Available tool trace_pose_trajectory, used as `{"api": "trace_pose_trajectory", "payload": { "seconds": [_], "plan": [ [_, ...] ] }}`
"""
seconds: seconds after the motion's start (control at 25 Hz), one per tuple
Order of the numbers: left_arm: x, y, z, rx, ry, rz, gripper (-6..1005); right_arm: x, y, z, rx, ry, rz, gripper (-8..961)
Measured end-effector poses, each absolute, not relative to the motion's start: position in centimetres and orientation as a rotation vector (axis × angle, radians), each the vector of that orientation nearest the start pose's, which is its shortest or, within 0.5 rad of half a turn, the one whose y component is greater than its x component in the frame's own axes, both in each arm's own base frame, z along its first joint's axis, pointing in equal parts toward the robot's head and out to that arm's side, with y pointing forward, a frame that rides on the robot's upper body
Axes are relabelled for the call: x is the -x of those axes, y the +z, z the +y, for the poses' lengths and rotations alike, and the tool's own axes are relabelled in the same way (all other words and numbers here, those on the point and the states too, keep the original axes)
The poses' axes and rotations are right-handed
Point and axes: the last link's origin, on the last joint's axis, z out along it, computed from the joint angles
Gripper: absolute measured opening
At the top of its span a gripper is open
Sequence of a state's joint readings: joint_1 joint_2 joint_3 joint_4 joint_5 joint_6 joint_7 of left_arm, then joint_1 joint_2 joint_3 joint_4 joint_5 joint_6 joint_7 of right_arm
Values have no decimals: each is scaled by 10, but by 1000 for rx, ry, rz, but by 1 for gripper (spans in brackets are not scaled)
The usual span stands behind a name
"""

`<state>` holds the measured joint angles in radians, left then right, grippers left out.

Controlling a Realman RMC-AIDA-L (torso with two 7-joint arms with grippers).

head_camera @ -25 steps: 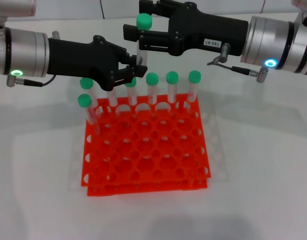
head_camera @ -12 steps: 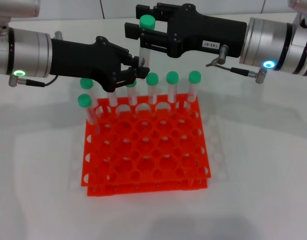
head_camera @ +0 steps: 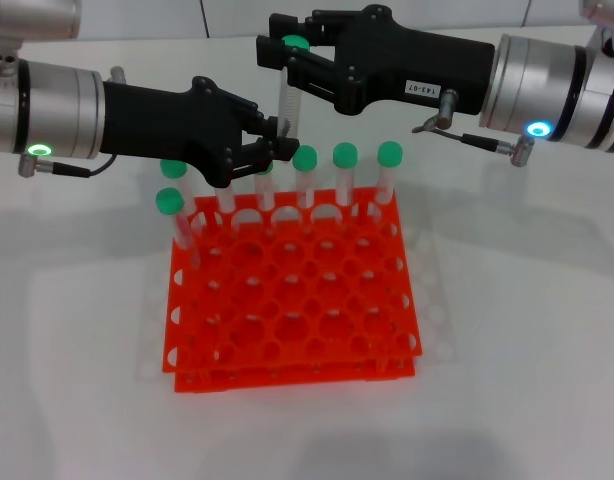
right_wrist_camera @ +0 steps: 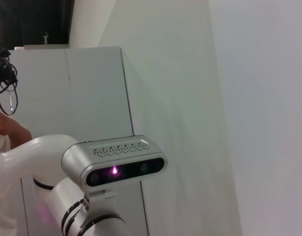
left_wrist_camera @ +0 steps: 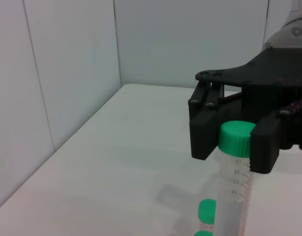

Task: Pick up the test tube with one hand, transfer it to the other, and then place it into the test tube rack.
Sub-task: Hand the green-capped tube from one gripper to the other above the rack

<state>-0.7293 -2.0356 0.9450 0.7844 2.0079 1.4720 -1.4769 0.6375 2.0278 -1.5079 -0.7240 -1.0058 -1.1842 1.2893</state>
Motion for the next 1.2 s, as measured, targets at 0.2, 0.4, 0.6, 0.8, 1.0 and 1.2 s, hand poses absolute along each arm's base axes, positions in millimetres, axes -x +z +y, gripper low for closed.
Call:
{"api": "trace_pose_trajectory", "payload": {
  "seconds": [0.2,0.4,0.6,0.8,1.0,1.2],
  "plan": [
    [180,2,387,2901,-430,-202,200,-120,-27,380,2614,1161,292,258],
    [179,3,387,2897,-443,-205,201,-120,-27,379,2614,1164,293,250],
    [180,5,387,2878,-471,-221,289,-120,-27,379,2615,1166,296,251],
    [181,13,386,2851,-504,-214,517,-120,-27,379,2619,1171,295,251],
    [183,18,383,2823,-522,-213,738,-120,-27,378,2619,1171,300,252],
    [188,23,380,2800,-538,-234,885,-121,-25,379,2612,1176,308,252]
  ]
}}
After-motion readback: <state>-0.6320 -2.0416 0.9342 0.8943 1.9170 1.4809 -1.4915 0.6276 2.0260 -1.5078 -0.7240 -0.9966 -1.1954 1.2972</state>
